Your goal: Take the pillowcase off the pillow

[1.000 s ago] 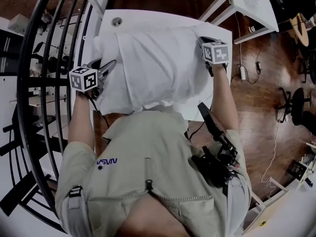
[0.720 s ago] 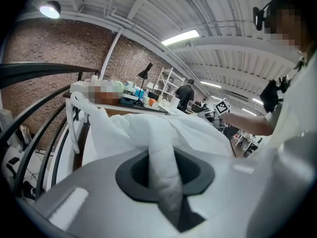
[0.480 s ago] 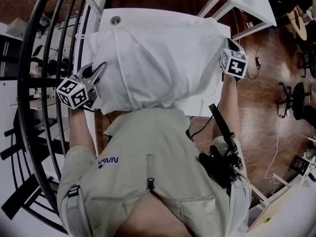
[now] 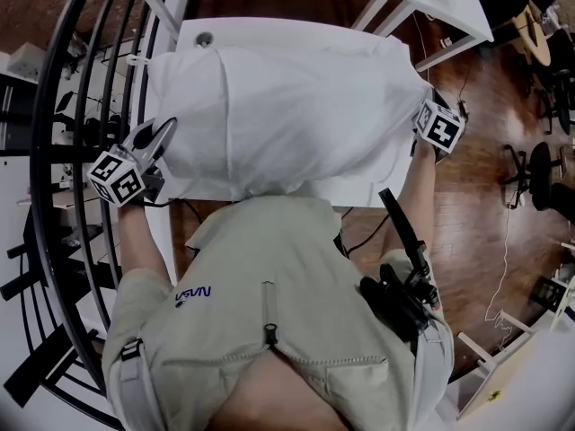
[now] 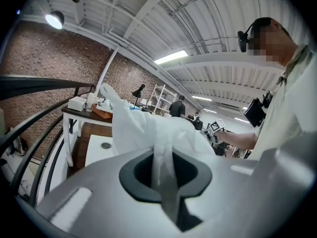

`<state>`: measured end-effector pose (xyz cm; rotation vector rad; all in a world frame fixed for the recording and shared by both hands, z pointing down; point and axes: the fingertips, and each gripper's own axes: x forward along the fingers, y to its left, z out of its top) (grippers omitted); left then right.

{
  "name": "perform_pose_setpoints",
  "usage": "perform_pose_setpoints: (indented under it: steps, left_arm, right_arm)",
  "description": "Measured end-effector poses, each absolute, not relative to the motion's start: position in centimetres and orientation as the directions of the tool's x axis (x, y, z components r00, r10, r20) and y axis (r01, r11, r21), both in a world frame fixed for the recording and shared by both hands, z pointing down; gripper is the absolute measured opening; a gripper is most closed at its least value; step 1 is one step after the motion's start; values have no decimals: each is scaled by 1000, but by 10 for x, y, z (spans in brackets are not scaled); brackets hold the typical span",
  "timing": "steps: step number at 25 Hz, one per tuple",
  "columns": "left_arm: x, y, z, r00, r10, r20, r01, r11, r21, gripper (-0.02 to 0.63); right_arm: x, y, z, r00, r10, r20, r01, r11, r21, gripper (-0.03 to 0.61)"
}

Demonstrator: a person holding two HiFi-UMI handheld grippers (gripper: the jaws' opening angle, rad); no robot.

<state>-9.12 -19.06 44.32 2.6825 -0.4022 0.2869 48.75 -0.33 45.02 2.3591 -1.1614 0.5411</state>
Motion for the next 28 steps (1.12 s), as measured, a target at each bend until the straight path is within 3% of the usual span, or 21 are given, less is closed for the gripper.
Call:
perform_pose_setpoints:
  steps: [7, 11, 13, 16, 20, 24, 28]
  left_arm:
    - [-98, -191, 473, 937, -226, 267, -329, -827, 457, 29]
    - [-76, -205, 492, 925, -210, 317, -341, -825, 451, 34]
    - [-61, -218, 498, 906, -235, 352, -372, -838, 399, 74]
    - [-53, -236, 501, 870, -313, 381, -435, -851, 295, 170]
    - [-72, -237, 491, 852, -387, 351, -489, -829, 273, 315]
    - [-95, -205, 481, 860, -401, 315, -500, -785, 366, 358]
    - [-106, -174, 498, 857, -362, 368, -497, -770, 399, 388]
  right_arm:
    - [508, 18, 487, 576, -561, 594, -777, -602, 185, 2]
    - [493, -17, 501, 432, -668, 605, -860, -507, 56, 5]
    - [482, -34, 500, 356, -732, 581, -884, -465, -44, 28]
    - [466, -41, 487, 314, -797, 517, -894, -431, -121, 134]
    - [419, -35, 465, 258, -863, 434, -935, -337, -115, 170]
    - [356, -17, 462, 196, -882, 429, -958, -265, -107, 174]
    - [302, 1, 476, 176, -866, 469, -953, -268, -138, 180]
